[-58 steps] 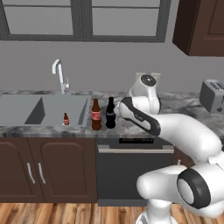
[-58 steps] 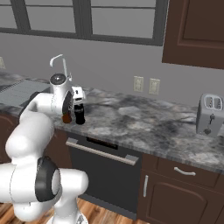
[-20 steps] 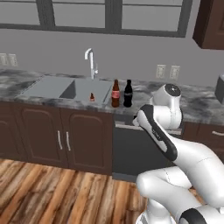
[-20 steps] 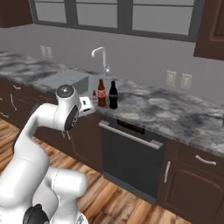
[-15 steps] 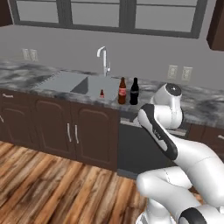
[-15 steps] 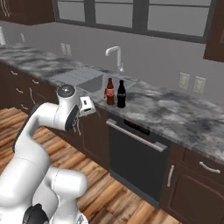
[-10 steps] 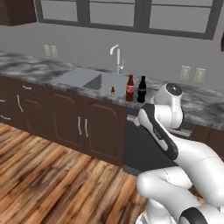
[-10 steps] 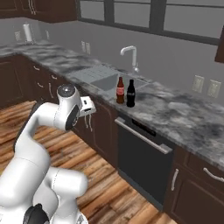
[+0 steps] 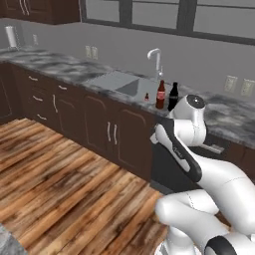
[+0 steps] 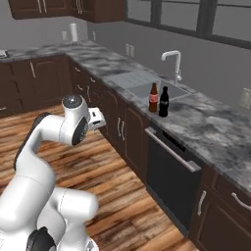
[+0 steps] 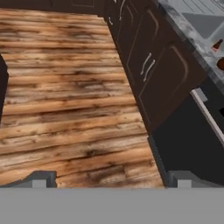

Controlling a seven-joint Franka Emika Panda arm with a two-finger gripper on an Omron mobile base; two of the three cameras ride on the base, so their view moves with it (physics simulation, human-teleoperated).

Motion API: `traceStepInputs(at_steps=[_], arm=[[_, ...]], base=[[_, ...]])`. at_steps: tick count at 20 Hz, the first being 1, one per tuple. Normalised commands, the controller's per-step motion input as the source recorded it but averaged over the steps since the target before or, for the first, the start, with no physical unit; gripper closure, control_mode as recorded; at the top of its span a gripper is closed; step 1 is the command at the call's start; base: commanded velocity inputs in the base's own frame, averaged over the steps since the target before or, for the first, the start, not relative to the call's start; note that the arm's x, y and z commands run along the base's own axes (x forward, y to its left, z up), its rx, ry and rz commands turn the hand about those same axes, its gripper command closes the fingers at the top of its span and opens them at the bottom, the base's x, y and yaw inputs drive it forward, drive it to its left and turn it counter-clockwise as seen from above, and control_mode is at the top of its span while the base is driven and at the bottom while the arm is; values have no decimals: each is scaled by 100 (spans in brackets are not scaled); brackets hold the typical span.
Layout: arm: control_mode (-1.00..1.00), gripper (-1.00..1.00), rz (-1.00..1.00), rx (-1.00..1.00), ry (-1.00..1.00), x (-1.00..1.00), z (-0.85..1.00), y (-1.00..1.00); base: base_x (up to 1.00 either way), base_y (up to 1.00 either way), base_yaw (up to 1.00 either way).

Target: Place the large bottle from the dining counter next to the other large bottle outside the sink, and place the small bottle from the dining counter next to the other small bottle inside the sink.

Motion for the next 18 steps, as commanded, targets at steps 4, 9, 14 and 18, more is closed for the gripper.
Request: traceStepInputs(at_steps=[4,9,14,18], arm=[[100,-100,0,0,0,0,0,0],[100,-100,0,0,0,0,0,0],[100,-100,0,0,0,0,0,0],[100,-100,0,0,0,0,0,0]], base=[[-86,-29,31],[-84,-30,28],[-63,-23,30],[-14,1,17]])
